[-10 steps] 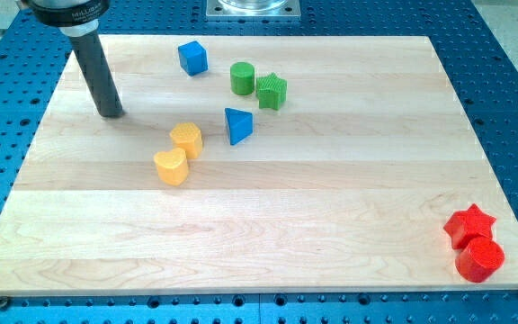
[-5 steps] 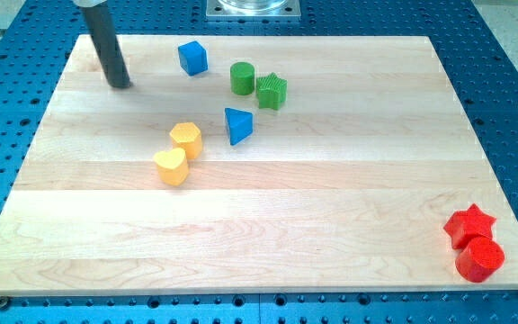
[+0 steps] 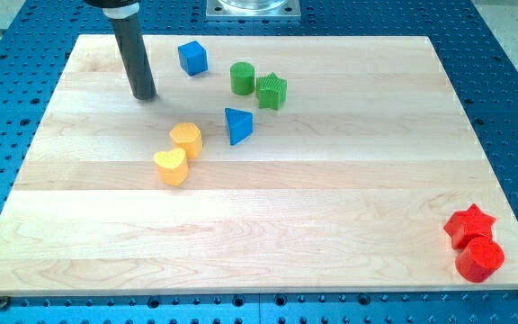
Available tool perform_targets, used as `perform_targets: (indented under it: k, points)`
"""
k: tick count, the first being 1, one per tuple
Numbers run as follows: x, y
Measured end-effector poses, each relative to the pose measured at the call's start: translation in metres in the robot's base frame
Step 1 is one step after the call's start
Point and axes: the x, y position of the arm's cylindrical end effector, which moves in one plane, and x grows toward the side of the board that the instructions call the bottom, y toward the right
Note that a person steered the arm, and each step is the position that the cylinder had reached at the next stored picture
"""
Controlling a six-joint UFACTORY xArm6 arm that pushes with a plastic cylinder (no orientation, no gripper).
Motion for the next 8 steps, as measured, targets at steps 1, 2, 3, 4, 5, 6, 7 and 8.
perform_targets:
  k: [1, 2, 3, 4, 5, 6, 7, 8]
  points:
    - [0.0, 0.005]
    - [0.013, 0.043]
    - [0.026, 0.091]
    - [0.032, 0.101]
    - [0.018, 0.093]
    - [-0.025, 0.114]
    - [-0.049, 0.106]
    - [-0.048, 0.084]
